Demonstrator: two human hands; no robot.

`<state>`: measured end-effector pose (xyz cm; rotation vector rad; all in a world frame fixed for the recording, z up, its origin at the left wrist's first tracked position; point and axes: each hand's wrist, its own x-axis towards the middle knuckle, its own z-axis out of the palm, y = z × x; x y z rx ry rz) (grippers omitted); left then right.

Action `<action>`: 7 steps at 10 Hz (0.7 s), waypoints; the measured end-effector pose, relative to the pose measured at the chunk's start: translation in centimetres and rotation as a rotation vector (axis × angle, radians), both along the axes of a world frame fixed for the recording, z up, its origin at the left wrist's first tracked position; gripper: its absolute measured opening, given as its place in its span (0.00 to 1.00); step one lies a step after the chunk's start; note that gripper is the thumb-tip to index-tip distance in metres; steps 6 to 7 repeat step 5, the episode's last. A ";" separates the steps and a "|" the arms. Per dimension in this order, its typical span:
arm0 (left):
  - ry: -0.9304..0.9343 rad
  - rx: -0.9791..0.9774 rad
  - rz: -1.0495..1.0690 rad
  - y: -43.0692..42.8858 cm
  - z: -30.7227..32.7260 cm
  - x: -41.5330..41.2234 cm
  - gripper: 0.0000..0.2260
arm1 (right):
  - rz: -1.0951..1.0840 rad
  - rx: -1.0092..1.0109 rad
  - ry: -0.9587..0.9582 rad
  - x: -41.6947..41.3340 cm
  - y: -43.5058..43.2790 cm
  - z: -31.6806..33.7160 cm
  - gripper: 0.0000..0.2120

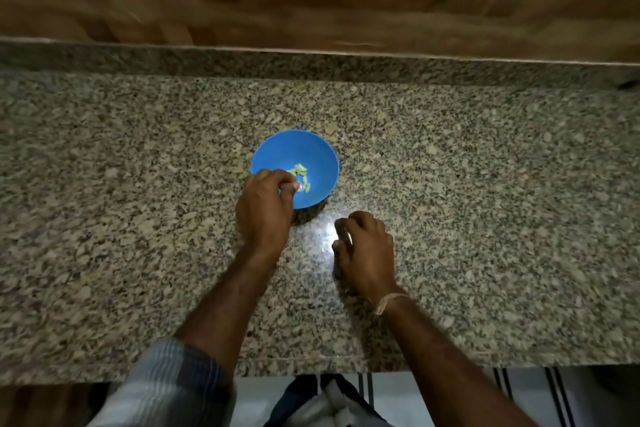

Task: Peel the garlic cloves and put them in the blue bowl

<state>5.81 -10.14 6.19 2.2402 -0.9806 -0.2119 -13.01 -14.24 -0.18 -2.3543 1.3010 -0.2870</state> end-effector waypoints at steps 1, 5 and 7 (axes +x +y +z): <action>-0.009 0.033 -0.034 0.0 -0.6 1.1 0.07 | -0.161 0.250 -0.310 1.3 -0.1 0.9 0.21; 0.476 -0.103 0.199 -0.1 0.2 1.3 0.18 | -0.556 0.744 -0.717 8.4 -4.3 3.1 0.26; 0.476 -0.103 0.199 -0.1 0.2 1.3 0.18 | -0.556 0.744 -0.717 8.4 -4.3 3.1 0.26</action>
